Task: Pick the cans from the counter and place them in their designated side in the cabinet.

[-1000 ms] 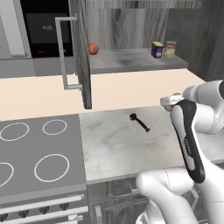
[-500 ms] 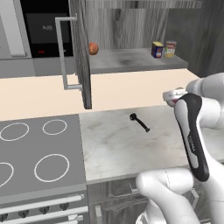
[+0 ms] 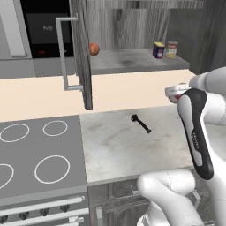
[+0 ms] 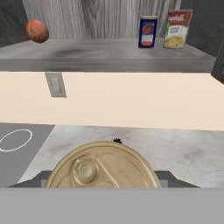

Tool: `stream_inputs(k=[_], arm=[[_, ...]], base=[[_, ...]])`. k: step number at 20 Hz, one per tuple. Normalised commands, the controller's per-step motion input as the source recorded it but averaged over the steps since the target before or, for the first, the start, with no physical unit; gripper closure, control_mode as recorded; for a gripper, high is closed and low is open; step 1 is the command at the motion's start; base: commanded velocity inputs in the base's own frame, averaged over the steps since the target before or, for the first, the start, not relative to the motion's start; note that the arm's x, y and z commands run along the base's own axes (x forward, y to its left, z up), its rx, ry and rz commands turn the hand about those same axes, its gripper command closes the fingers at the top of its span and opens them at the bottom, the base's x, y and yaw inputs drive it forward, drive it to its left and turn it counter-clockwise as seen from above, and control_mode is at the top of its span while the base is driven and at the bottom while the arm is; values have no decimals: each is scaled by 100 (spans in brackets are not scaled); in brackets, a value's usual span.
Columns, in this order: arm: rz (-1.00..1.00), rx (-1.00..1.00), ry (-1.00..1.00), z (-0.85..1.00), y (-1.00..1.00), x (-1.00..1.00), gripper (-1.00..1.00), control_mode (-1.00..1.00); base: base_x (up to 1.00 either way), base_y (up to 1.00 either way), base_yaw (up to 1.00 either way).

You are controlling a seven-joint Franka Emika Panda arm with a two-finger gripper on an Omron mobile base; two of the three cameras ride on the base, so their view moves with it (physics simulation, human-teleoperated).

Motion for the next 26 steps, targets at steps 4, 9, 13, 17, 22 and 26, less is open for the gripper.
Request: stream_inputs(k=[4, 9, 13, 17, 22, 26], arm=[[0, 0, 0, 14, 0, 0, 100, -100], [0, 0, 0, 18, 2, 2, 100, -100], [0, 0, 0, 22, 8, 5, 100, -100], [0, 0, 0, 18, 9, 7, 100, -100], [0, 0, 0, 21, 4, 8, 100, -100], [0, 0, -5, 23, 8, 5, 100, -100]], base=[[0, 0, 0], [0, 0, 0], [0, 0, 0], [0, 0, 0], [0, 0, 0], [0, 0, 0]])
